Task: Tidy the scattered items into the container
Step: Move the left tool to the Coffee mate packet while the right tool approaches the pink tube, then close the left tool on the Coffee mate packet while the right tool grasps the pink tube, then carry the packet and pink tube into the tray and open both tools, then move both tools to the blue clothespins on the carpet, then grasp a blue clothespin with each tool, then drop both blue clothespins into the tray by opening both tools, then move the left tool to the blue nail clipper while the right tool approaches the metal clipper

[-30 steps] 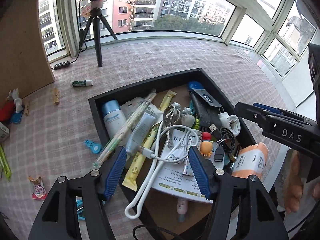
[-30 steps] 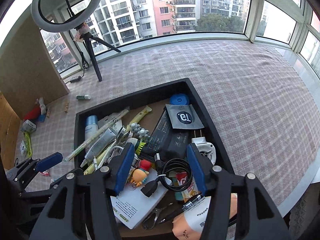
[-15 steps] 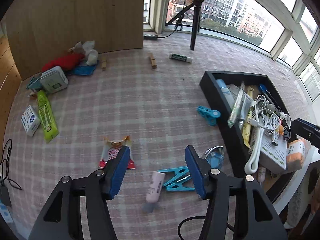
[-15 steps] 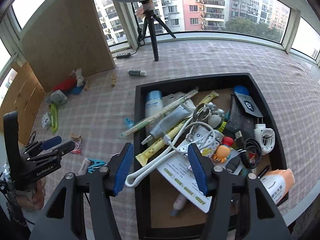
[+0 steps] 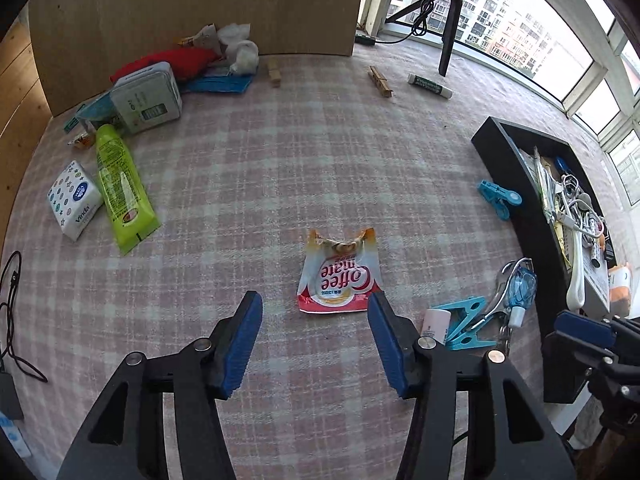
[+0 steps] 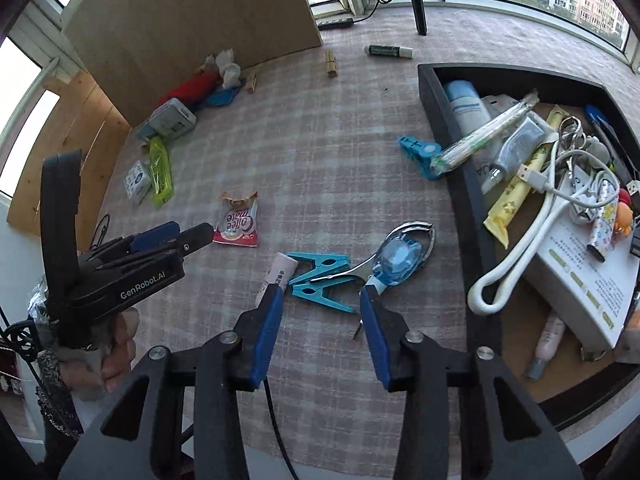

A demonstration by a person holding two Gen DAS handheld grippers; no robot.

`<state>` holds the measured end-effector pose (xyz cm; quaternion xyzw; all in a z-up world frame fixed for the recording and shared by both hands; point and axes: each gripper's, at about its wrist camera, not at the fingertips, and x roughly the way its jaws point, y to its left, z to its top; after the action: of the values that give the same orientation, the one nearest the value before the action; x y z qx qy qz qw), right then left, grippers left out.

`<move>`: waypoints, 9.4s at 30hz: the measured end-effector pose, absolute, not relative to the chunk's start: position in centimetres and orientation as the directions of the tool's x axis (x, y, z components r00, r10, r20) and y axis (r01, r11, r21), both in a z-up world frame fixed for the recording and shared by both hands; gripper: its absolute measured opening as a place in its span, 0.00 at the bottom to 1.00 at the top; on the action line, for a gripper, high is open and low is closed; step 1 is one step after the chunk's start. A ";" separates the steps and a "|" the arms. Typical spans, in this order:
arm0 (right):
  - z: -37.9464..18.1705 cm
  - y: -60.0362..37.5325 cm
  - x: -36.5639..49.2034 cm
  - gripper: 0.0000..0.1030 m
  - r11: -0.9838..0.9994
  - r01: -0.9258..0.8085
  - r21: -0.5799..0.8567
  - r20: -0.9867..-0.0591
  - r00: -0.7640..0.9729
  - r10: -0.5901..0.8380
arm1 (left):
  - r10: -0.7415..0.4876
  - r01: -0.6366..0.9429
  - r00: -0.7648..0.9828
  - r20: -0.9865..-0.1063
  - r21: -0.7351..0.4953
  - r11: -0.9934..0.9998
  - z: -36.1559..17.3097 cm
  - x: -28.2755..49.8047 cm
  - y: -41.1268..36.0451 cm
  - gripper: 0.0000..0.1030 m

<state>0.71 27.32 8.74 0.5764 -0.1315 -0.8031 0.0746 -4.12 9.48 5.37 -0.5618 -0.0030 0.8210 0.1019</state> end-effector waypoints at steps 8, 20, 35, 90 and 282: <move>5.6 24.6 -0.2 0.34 -0.939 -0.122 0.323 -0.922 -0.265 -0.283 | 0.212 -0.246 -0.318 -0.924 -0.135 -0.960 3.9 -6.1 9.1 0.50; 2.7 22.3 -1.2 0.33 -0.925 -0.205 0.321 -0.938 -0.206 -0.280 | 0.255 -0.352 -0.274 -0.927 -0.150 -0.924 2.3 -8.0 10.3 0.50; 1.9 20.0 -3.3 0.20 -0.967 -0.146 0.209 -0.962 -0.208 -0.176 | 0.242 -0.372 -0.320 -0.916 -0.114 -0.921 1.1 -7.7 10.7 0.20; 11.3 46.9 12.0 0.35 -0.842 -0.466 0.271 -0.900 -0.433 -0.050 | 0.486 -0.634 -0.191 -0.853 -0.271 -0.724 10.9 5.1 34.8 0.38; 9.2 32.1 4.5 0.30 -0.884 -0.310 0.349 -0.893 -0.397 -0.213 | 0.303 -0.557 -0.234 -0.924 -0.128 -0.821 3.1 -6.7 20.0 0.36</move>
<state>4.54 32.12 9.22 0.5485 -0.2386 -0.8008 -0.0301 -6.68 20.00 3.14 -0.5535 0.1146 0.7771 0.2768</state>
